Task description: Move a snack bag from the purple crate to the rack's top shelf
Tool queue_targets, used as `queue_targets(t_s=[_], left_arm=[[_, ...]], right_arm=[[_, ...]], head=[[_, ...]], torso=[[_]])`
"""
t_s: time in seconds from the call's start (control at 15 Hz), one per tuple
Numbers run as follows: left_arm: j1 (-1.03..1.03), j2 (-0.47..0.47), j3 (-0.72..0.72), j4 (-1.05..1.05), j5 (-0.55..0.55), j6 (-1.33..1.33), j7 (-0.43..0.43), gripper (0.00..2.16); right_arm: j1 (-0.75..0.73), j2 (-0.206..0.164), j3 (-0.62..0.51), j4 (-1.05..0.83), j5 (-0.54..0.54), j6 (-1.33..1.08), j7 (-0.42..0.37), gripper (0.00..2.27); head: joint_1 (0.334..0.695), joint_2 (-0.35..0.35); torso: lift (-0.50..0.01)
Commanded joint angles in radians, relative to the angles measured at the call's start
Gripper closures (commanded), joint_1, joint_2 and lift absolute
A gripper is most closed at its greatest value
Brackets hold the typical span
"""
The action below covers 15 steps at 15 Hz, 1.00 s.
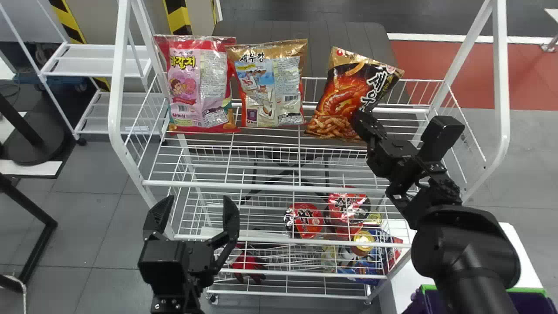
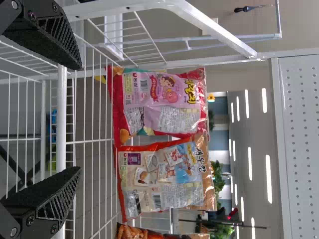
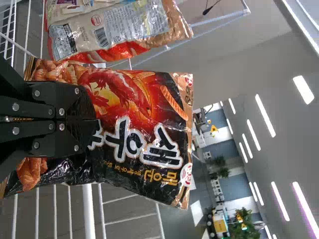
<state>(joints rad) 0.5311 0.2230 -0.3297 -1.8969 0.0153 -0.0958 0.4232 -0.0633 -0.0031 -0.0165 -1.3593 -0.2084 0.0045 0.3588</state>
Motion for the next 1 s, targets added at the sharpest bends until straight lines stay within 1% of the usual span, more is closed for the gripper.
queue_targets(t_s=[0.0, 0.07, 0.2, 0.33, 0.53, 0.93], left_arm=[[-0.003, -0.001, 0.0, 0.004, 0.0, 0.0, 0.0, 0.09], [-0.003, -0.001, 0.0, 0.005, 0.002, 0.0, 0.0, 0.09], [-0.003, -0.001, 0.0, 0.007, 0.002, 0.0, 0.0, 0.09], [-0.005, -0.002, 0.0, 0.007, 0.002, 0.0, 0.0, 0.09], [-0.005, -0.002, -0.002, 0.009, 0.002, 0.0, 0.0, 0.09], [-0.003, 0.003, -0.002, 0.015, 0.002, -0.006, 0.009, 0.09]], right_arm=[[0.013, 0.004, 0.023, -0.037, 0.075, -0.027, -0.006, 1.48], [0.016, 0.004, 0.023, -0.044, 0.113, -0.033, -0.006, 1.48], [0.014, 0.004, 0.024, -0.047, 0.155, -0.06, -0.006, 1.48], [0.011, 0.004, 0.026, -0.037, 0.225, -0.112, -0.02, 1.48], [-0.007, 0.004, 0.027, 0.005, 0.256, -0.162, -0.035, 1.48], [-0.082, 0.004, 0.021, 0.184, 0.284, -0.297, -0.061, 1.48]], head=[[0.695, 0.001], [0.695, 0.006], [0.695, 0.013], [0.695, 0.016], [0.695, 0.016], [0.695, 0.011]], torso=[[0.001], [0.001], [0.001], [0.001], [0.001], [0.001]])
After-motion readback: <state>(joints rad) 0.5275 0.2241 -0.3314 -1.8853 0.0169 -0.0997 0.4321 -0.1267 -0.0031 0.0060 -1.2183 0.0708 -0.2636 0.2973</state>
